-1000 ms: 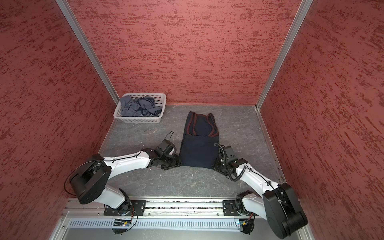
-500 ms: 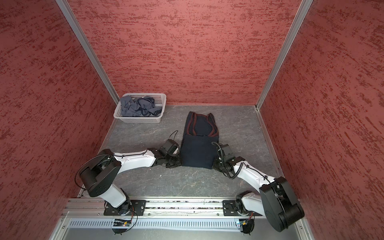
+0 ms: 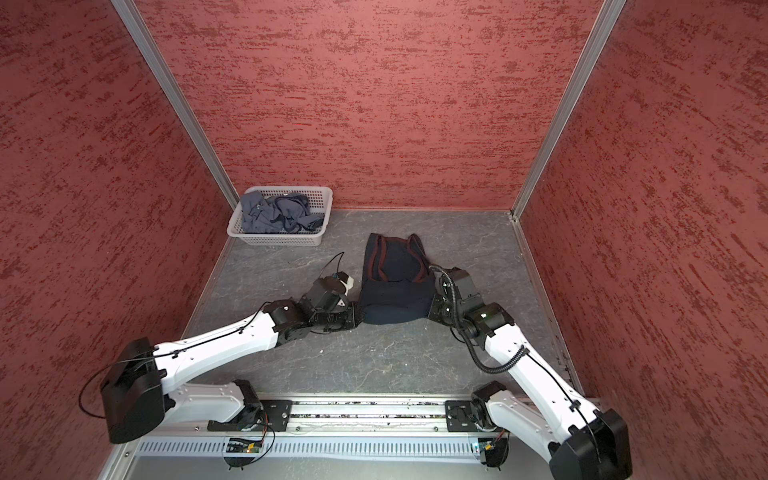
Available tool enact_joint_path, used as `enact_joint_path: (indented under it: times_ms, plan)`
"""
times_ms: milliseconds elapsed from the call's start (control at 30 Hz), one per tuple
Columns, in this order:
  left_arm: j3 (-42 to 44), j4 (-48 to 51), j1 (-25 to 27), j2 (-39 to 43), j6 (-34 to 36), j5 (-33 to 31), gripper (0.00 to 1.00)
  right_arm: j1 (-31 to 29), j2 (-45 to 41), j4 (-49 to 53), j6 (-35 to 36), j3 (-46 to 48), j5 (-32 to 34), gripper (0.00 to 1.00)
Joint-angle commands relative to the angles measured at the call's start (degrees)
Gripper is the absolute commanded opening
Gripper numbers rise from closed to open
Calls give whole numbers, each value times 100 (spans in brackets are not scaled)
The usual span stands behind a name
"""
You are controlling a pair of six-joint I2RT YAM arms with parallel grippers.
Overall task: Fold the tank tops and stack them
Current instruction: 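Lift and fold the near edge over toward the straps with both grippers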
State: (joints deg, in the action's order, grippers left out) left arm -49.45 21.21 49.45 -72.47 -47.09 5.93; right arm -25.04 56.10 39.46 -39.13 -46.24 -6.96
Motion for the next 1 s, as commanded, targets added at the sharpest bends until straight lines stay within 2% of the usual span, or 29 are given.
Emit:
enact_joint_path:
  times_ms: [0, 100, 200, 367, 467, 800, 967]
  plan:
    - [-476, 143, -73, 193, 46, -120, 1, -32, 42, 358, 195, -556, 459, 0]
    - [-796, 161, -446, 20, 19, 38, 1, -14, 397, 115, 472, -998, 682, 2]
    - [-1038, -173, -980, -346, -8, 473, 2, 128, 988, -255, 797, -1395, 656, 2]
    - [-2059, -250, -1472, -1551, 141, 997, 4, 711, 2096, -1059, 1134, -1938, -23, 2]
    - [-2599, -268, -1705, -2208, 149, 1238, 4, 953, 2676, -1324, 1234, -2297, -258, 2]
    - [-4557, 165, -2265, -4127, 319, 1350, 9, 1536, 4395, -1727, 1454, -3429, -686, 7]
    - [-5485, 185, -2402, -5136, 430, 1514, 16, 1711, 5142, -1950, 1544, -3966, -702, 14]
